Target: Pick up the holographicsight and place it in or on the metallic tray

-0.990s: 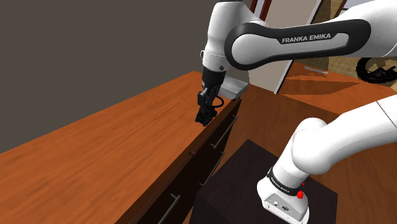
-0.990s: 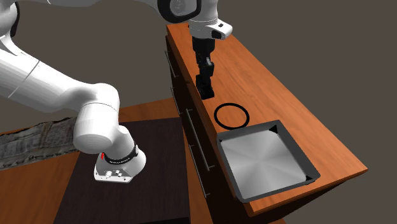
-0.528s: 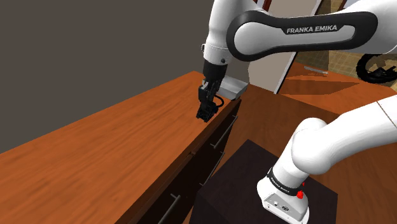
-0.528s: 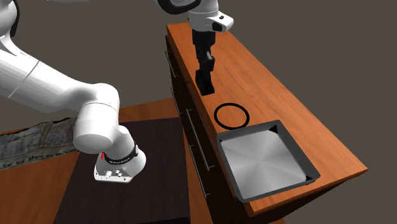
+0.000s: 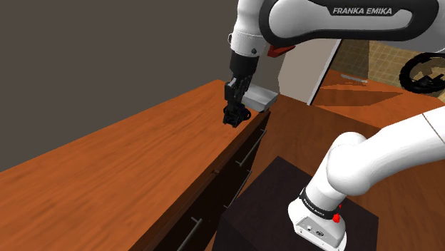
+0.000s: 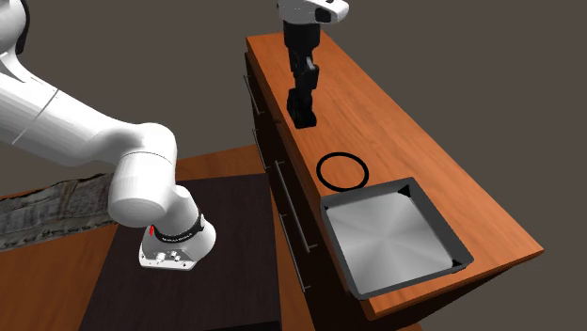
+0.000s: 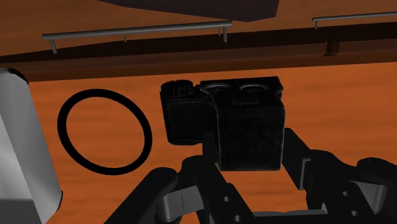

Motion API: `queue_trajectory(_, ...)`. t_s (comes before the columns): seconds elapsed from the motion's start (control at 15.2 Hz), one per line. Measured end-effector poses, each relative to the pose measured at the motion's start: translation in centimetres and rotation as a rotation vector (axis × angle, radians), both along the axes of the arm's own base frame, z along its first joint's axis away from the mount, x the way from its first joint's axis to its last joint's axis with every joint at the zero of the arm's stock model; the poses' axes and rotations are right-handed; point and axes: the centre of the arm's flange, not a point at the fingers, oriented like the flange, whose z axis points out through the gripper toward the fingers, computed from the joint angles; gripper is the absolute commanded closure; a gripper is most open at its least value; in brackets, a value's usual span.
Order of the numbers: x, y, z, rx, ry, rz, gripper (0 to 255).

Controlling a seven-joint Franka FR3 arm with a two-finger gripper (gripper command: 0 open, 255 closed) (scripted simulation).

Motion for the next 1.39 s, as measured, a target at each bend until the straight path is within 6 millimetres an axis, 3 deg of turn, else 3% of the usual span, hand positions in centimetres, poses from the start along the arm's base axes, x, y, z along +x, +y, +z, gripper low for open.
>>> queue_trajectory(0.73, 0.0, 0.0, 5.7, 0.0, 0.0, 0.0, 255)
queue_trajectory(0.92, 0.8, -2.4, 6.1, 0.0, 0.0, 0.0, 255)
queue_trajectory(1.39, 4.3, -11.2, 7.2, 0.0, 0.0, -0.001, 255)
